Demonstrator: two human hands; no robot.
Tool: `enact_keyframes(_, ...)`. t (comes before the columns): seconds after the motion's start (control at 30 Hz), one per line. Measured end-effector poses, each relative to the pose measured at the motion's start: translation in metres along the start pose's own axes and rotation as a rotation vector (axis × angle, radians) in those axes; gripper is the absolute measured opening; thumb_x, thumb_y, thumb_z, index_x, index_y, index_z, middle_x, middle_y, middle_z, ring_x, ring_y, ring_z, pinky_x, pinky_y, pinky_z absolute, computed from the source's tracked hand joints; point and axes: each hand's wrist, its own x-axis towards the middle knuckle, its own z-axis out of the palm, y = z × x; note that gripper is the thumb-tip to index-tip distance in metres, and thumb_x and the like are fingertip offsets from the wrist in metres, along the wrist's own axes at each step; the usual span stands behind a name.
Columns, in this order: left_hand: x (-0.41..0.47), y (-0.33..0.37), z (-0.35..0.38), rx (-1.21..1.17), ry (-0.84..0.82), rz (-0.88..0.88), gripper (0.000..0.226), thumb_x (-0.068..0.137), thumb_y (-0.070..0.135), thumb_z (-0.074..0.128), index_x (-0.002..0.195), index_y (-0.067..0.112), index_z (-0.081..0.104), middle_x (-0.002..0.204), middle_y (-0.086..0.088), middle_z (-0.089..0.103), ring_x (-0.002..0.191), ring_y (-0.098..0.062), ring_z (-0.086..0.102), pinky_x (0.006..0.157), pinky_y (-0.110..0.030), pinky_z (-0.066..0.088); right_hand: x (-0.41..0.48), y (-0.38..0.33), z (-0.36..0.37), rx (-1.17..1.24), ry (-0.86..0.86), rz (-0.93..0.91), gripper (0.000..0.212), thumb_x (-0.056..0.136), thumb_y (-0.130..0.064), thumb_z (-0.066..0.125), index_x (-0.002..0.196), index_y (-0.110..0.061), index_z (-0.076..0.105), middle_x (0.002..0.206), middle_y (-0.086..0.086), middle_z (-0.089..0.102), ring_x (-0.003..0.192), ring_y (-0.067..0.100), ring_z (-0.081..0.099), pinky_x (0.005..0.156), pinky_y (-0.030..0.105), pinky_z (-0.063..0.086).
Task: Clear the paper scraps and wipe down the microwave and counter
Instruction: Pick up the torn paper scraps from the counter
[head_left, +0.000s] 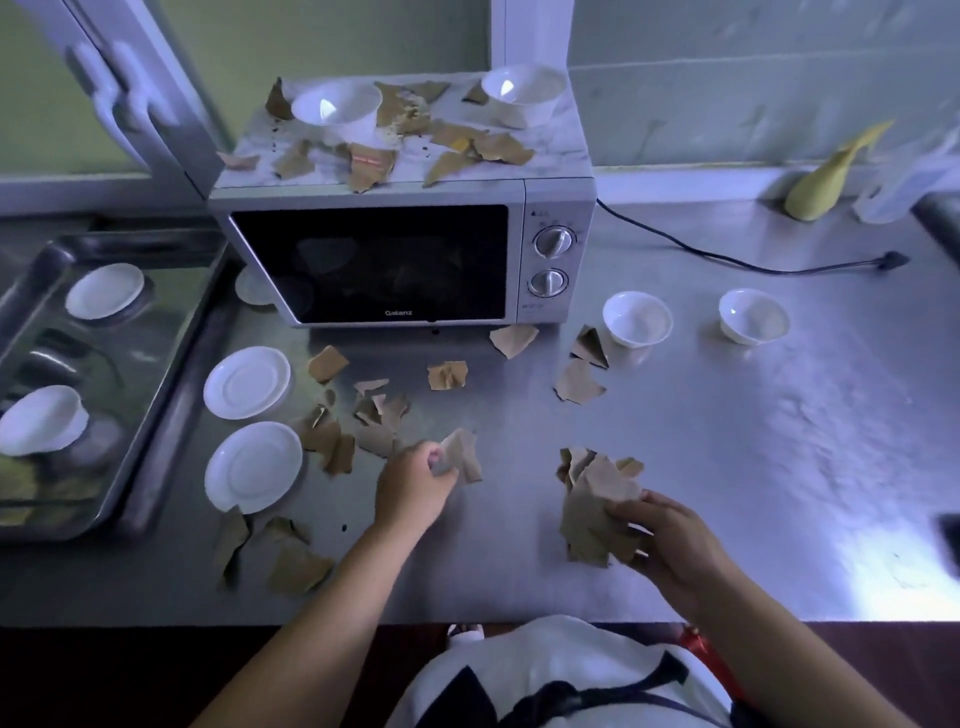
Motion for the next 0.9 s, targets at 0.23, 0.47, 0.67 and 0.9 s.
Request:
enact_keyframes(0.23,0.044,0.012,0.023,0.350,0.001,0.009,0.059,0.078,0.052,0.071,0.125,0.020,0.056,0.126,-0.007,0.061,0.119,-0.032,0.052,0.096,-0.041,0.043,-0.018,0.011,-0.014,0.048,0.149,-0.074,0.016,0.092,0.002,0.057,0.104,0.001,0.068,0.074,0.007,0.074,0.057,0.016,0.068,0.053,0.027,0.053)
enact_keyframes(0.47,0.059,0.017,0.035,0.321,-0.068,-0.024,0.045,0.084,0.042,0.068,0.121,0.022,0.054,0.121,-0.008,0.061,0.114,-0.033,0.053,0.089,-0.044,0.048,-0.035,0.028,-0.022,0.139,0.285,-0.079,0.015,0.090,0.003,0.060,0.103,0.002,0.069,0.081,0.015,0.072,0.065,0.021,0.068,0.056,0.030,0.055)
enact_keyframes(0.67,0.051,0.033,0.025,-0.194,-0.160,0.010,0.027,0.090,0.007,0.058,0.116,0.016,0.059,0.117,-0.007,0.067,0.096,-0.027,0.063,0.075,-0.032,0.049,-0.042,0.026,-0.018,0.182,0.287,-0.123,0.021,0.092,0.003,0.059,0.109,-0.002,0.070,0.100,0.017,0.073,0.087,0.029,0.068,0.073,0.037,0.053)
enact_keyframes(0.9,0.009,0.066,0.010,-0.674,-0.460,0.089,0.029,0.089,0.007,0.069,0.116,0.015,0.067,0.110,-0.008,0.074,0.100,-0.021,0.070,0.090,-0.034,0.055,-0.041,-0.005,0.008,0.041,0.065,-0.207,0.022,0.088,-0.001,0.061,0.106,0.003,0.072,0.107,0.026,0.070,0.104,0.037,0.069,0.089,0.043,0.057)
